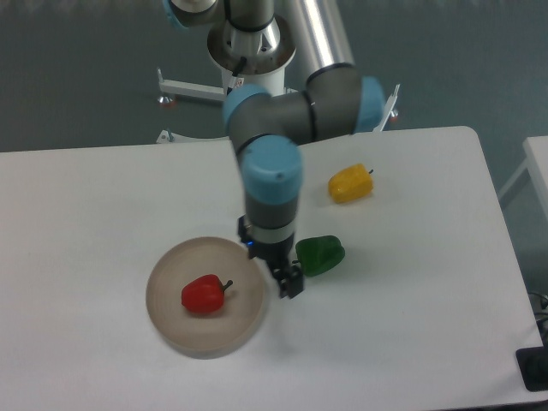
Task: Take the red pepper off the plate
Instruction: 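Move the open gripper over the red pepper on the plate, then lower the gripper around the red pepper and close it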
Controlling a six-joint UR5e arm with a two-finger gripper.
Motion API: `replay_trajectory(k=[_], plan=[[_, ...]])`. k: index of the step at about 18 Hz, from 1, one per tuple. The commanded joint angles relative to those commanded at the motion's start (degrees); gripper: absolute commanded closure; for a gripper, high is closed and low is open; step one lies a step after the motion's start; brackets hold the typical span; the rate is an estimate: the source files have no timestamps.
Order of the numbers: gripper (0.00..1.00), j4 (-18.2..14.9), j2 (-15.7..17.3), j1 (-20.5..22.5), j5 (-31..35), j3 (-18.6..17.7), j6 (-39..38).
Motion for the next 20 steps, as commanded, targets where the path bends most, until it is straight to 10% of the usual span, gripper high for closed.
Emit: replay_trajectory(k=[20], plan=[[0.0, 5.63, -4.75, -4.93, 2.72, -3.25, 3.51]])
